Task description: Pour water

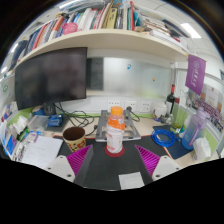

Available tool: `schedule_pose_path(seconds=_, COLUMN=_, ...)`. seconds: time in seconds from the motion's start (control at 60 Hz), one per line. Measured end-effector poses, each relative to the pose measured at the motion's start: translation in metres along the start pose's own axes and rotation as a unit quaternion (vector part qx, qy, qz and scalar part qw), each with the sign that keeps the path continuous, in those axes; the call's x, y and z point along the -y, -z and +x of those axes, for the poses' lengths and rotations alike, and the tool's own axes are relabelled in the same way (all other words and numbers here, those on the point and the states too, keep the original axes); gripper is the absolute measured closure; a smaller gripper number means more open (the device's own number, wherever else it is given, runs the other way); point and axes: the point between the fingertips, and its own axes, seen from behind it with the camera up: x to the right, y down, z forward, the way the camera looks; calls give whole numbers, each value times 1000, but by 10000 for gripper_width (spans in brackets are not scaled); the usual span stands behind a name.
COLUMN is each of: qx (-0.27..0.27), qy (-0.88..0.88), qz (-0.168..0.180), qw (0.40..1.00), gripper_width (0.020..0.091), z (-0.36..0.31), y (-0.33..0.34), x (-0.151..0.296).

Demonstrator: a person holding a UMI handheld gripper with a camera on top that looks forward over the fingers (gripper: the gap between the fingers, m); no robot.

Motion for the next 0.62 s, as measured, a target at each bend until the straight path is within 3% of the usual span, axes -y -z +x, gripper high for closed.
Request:
schedule_pose_path(seconds=0.25, qx=-7, qy=7, qz=37, qw=999, gripper_width=259, z=-16, y=61, x=43)
schedule_pose_path(seconds=0.617, qx=-12, qy=0, qz=59, qw=998, gripper_width=266, z=-3, y=60, x=66)
